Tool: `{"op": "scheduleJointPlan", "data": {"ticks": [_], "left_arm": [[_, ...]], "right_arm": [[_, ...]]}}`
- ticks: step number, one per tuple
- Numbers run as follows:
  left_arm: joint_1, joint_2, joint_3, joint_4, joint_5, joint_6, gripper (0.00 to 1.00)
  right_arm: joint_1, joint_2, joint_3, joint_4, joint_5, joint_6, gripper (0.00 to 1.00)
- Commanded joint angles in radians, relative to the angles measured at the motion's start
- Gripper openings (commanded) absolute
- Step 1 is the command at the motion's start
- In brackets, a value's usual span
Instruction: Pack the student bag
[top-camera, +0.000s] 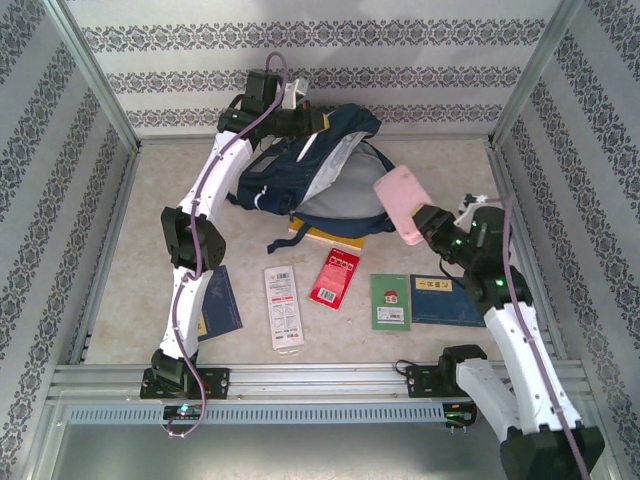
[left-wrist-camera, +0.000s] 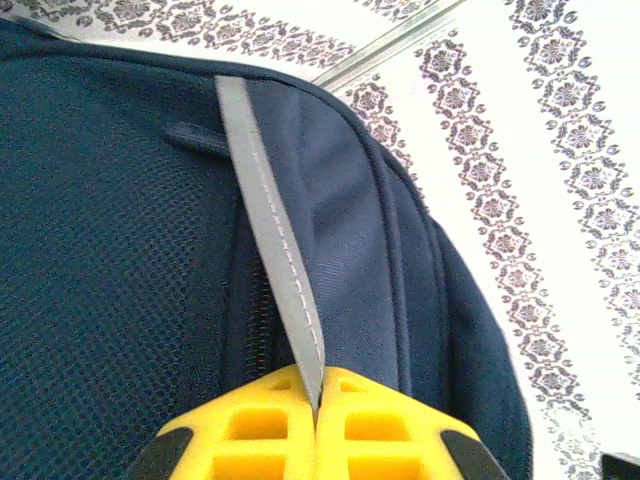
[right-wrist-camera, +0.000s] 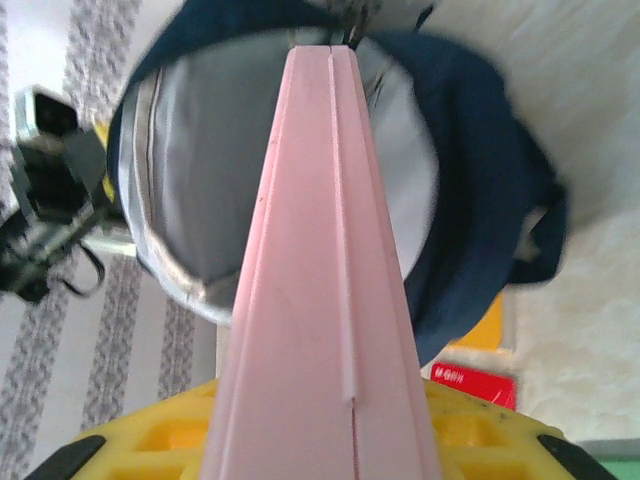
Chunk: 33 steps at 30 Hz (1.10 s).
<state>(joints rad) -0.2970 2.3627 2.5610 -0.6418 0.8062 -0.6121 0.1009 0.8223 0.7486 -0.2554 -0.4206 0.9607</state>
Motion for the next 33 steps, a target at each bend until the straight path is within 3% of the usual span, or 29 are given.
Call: {"op": "scheduleJointPlan", "data": {"ticks": [1,6,17,31,33], "left_arm": [[0.004,-0.113,0.009,0.145,0.088,-0.034,0.00],[0.005,-0.133,-0.017,0.145,0.122,-0.027,0.00],[0.006,-0.177,-0.039,0.178,0.183,-0.031,0.00],[0.006,-0.214,-0.061,0.212,0.188,-0.065,0.00],[0.008,-0.212,-0.062,0.197,0.178,-0.051,0.00]], "right_arm": [[0.069,0.097,0.067,0.119,-0.102,-0.037,0.28],[0.118,0.275,0.106,0.230,-0.132,-0.008,0.28],[0.164,0.773,0.382,0.383,-0.429,-0.052,0.29],[0.389,1.211,0.808,0.226,-0.008,0.061,0.36],[0.415,1.278,0.881,0.227,0.014,0.071,0.49]]}}
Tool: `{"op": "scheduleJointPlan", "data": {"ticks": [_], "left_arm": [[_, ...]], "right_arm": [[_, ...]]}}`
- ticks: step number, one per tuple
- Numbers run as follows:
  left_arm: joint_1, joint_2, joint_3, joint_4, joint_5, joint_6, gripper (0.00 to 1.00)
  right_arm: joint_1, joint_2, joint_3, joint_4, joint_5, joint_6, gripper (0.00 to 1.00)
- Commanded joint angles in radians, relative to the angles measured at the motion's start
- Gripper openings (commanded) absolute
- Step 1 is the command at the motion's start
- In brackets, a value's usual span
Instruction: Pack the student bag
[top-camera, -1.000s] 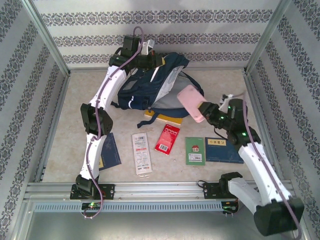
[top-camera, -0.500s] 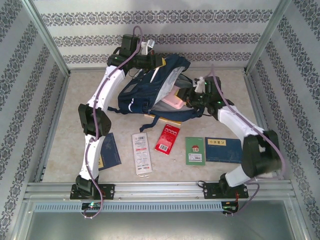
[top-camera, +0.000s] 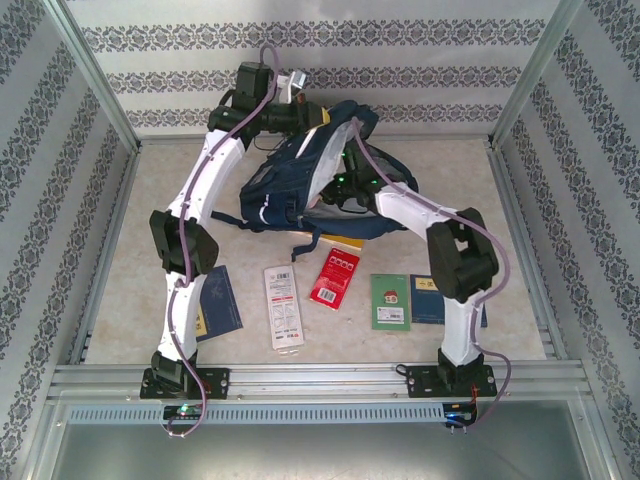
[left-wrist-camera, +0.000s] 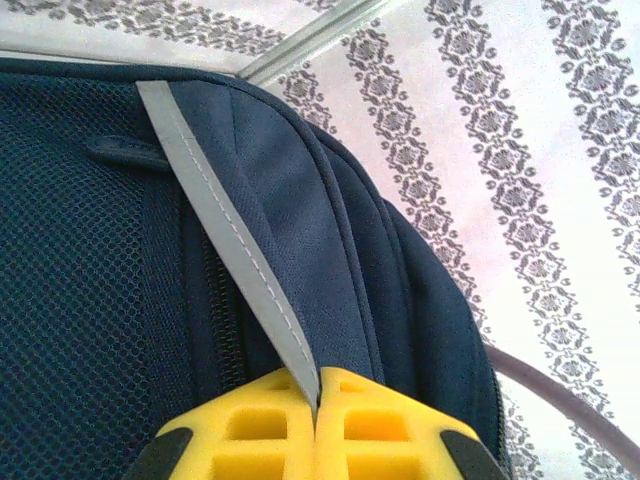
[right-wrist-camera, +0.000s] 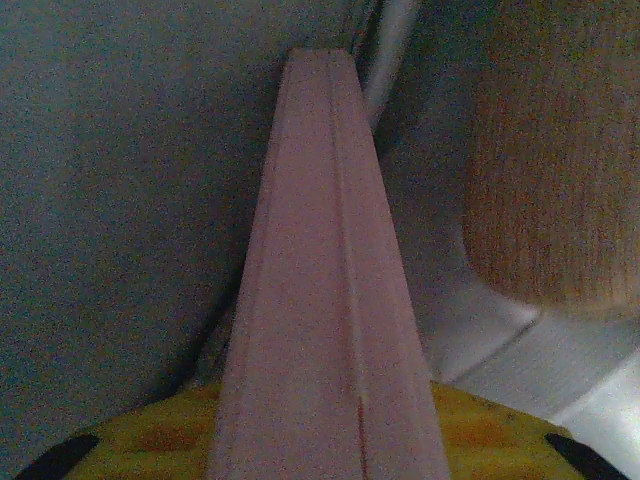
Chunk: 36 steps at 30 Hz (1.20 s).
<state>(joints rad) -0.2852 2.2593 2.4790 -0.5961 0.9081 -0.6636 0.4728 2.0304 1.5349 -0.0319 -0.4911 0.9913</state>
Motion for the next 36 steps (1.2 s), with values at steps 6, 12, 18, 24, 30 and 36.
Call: {"op": "scheduleJointPlan", "data": {"ticks": [6,12,18,24,30,36], "left_arm": [[0.043,-0.113,0.005,0.105,0.042,0.037,0.00],[0.104,-0.123,-0.028,0.082,0.015,0.055,0.00],[0.159,-0.145,-0.080,0.105,-0.014,0.026,0.00],[0.202,-0.173,-0.125,0.107,-0.047,0.019,0.00],[0.272,-0.201,-0.194,0.138,-0.093,0.002,0.00],[0.290,-0.182,-0.183,0.073,-0.158,0.052,0.00]], "right_arm": [[0.072,0.103,0.160,0.057,0.090,-0.004,0.93],[0.067,-0.046,0.095,0.013,0.093,-0.155,0.98],[0.051,-0.172,-0.007,-0.001,0.089,-0.229,0.98],[0.012,-0.268,-0.097,-0.028,0.133,-0.264,0.98],[0.006,-0.406,-0.156,-0.115,0.176,-0.389,0.95],[0.008,-0.557,-0.291,-0.157,0.215,-0.440,0.94]]}}
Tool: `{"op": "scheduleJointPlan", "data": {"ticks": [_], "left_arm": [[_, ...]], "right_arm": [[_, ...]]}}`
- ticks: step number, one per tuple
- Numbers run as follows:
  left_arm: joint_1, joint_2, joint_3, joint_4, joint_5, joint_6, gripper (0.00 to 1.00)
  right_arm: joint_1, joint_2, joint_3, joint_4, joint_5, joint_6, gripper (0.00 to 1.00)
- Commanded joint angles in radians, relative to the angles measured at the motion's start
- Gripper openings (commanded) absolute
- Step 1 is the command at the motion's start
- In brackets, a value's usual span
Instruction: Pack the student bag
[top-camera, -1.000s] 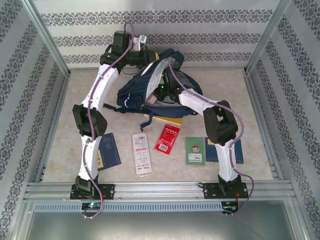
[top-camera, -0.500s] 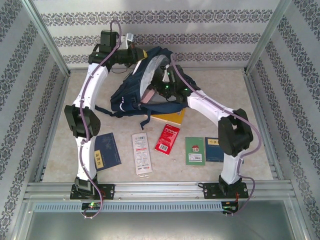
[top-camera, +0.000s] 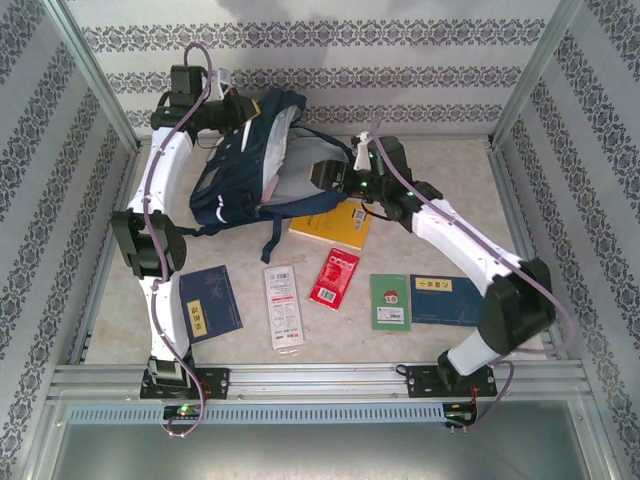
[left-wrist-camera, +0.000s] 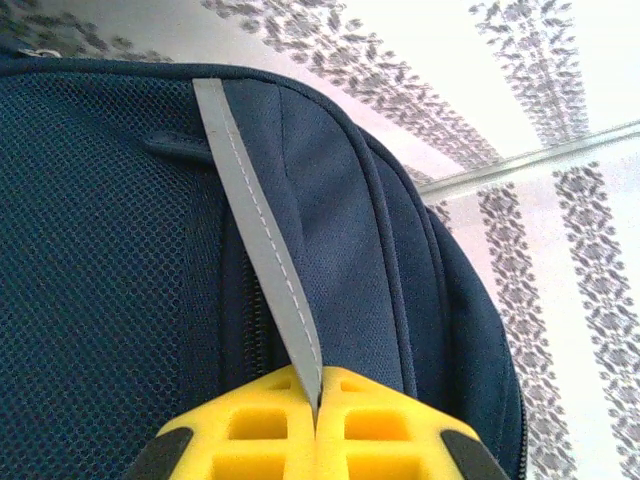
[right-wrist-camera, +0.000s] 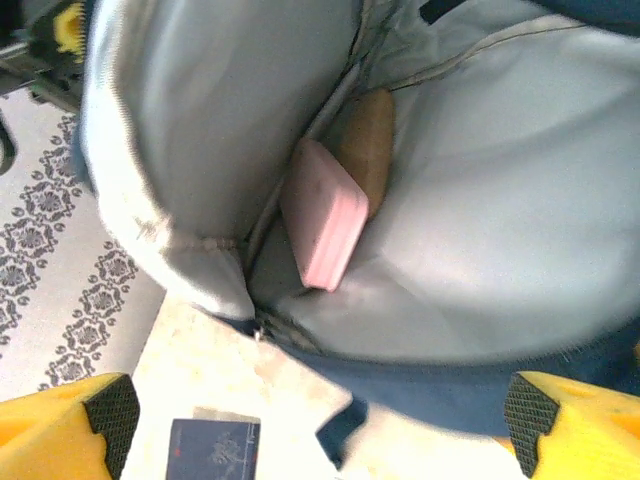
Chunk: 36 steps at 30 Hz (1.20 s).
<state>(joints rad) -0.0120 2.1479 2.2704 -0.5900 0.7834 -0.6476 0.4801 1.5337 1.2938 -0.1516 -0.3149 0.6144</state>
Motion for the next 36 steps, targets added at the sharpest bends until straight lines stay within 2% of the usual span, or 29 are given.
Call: {"op": "scheduleJointPlan", "data": {"ticks": [1,4,7,10,13,17,21,23,28,31,36], "left_arm": [[0.016,-0.064,0.022,0.067,-0.031,0.035,0.00],[0.011,-0.036,0.002,0.081,-0.015,0.021,0.00],[0.006,-0.021,-0.029,0.078,-0.044,0.033,0.00],[0.004,-0.003,-0.053,0.064,-0.066,0.050,0.00],[-0.005,0.016,-0.074,0.041,-0.075,0.063,0.05],[-0.043,0.015,-0.091,-0.004,-0.086,0.102,0.32],[-0.086,-0.048,-0.146,-0.015,-0.115,0.124,0.51],[-0.109,-0.097,-0.201,-0.015,-0.133,0.127,0.54],[-0.186,-0.237,-0.473,0.063,-0.224,0.083,0.52],[-0.219,-0.281,-0.678,0.187,-0.222,0.011,0.45],[-0.283,-0.266,-0.830,0.251,-0.251,-0.013,0.33]], "right_arm": [[0.001,-0.076,-0.070,-0.053,0.041,-0.067,0.94],[0.003,-0.117,-0.138,-0.100,0.055,-0.075,0.93],[-0.002,-0.146,-0.217,-0.129,0.101,-0.076,0.92],[-0.026,-0.141,-0.261,-0.145,0.105,-0.075,0.92],[-0.068,-0.101,-0.268,-0.174,0.094,-0.053,0.92],[-0.135,-0.020,-0.262,-0.164,-0.004,0.006,0.89],[-0.171,0.039,-0.256,-0.147,-0.048,0.044,0.88],[-0.185,0.065,-0.250,-0.149,-0.063,0.057,0.86],[-0.210,0.130,-0.241,-0.145,-0.099,0.104,0.83],[-0.231,0.181,-0.241,-0.127,-0.136,0.145,0.81],[-0.233,0.229,-0.242,-0.095,-0.176,0.181,0.77]]}}
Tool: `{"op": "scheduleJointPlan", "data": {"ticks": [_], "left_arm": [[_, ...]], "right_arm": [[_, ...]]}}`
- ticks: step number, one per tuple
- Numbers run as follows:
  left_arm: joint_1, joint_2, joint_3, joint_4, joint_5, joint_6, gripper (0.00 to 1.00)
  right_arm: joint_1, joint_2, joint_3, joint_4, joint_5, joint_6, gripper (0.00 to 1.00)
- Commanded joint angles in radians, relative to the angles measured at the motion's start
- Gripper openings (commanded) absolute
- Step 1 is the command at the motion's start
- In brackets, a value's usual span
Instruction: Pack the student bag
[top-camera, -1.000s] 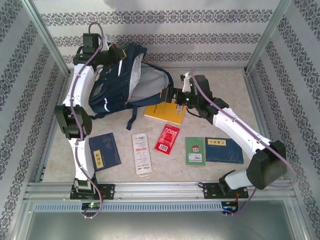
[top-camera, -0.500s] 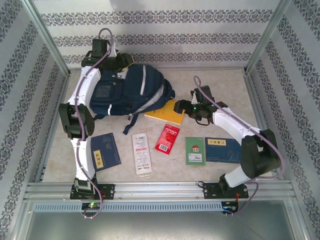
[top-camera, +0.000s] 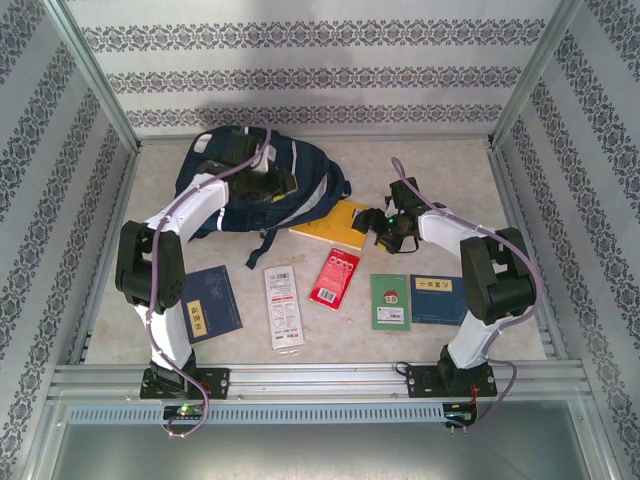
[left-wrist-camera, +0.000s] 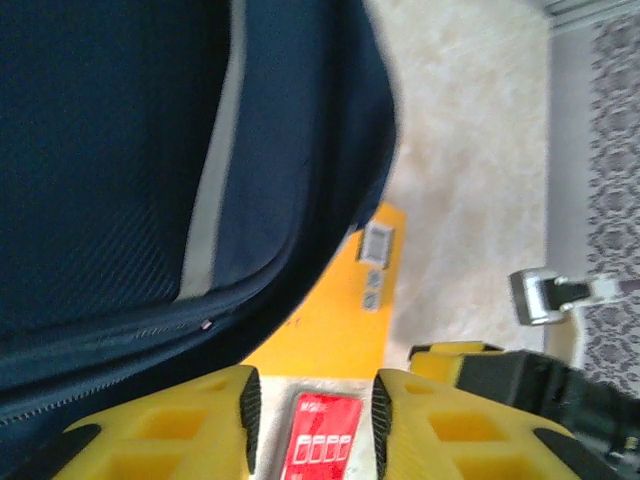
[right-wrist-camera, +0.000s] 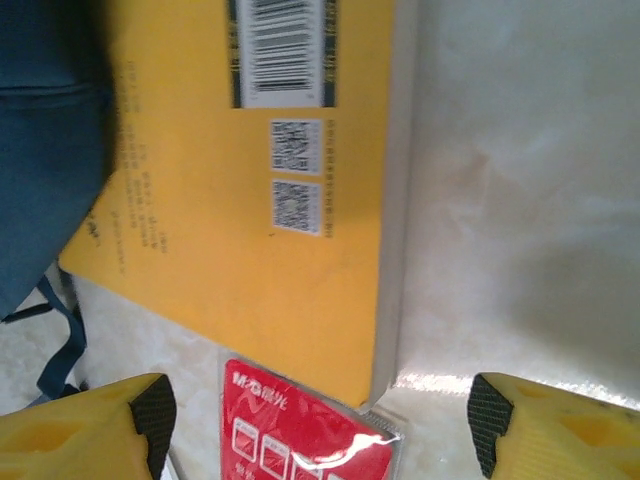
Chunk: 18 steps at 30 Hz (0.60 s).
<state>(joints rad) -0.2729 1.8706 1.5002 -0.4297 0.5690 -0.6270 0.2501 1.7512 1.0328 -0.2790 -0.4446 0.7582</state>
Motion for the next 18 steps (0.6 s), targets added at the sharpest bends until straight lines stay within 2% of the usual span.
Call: {"op": "scheduleJointPlan", "data": {"ticks": [1,8,12,15,18], "left_arm": [[-0.036,0.005,-0.084,0.099,-0.049,-0.034,0.31],[-0.127,-0.067,-0.216,0.131,-0.098,-0.043,0.28],[-0.193,-0.096,-0.293,0.163,-0.063,-0.061,0.31],[-0.226,-0.079,-0.339,0.224,0.004,-0.101,0.36],[-0.249,-0.053,-0.365,0.251,0.021,-0.107,0.39]], "right_arm": [[-0.004,0.012,0.017,0.028,-0.041,0.031,0.76],[0.020,-0.008,-0.002,-0.022,-0.023,-0.007,0.76],[0.051,-0.057,-0.068,0.004,-0.058,0.031,0.76],[0.085,-0.091,-0.099,0.007,-0.060,0.039,0.76],[0.118,-0.105,-0.122,0.018,-0.061,0.055,0.76]]}}
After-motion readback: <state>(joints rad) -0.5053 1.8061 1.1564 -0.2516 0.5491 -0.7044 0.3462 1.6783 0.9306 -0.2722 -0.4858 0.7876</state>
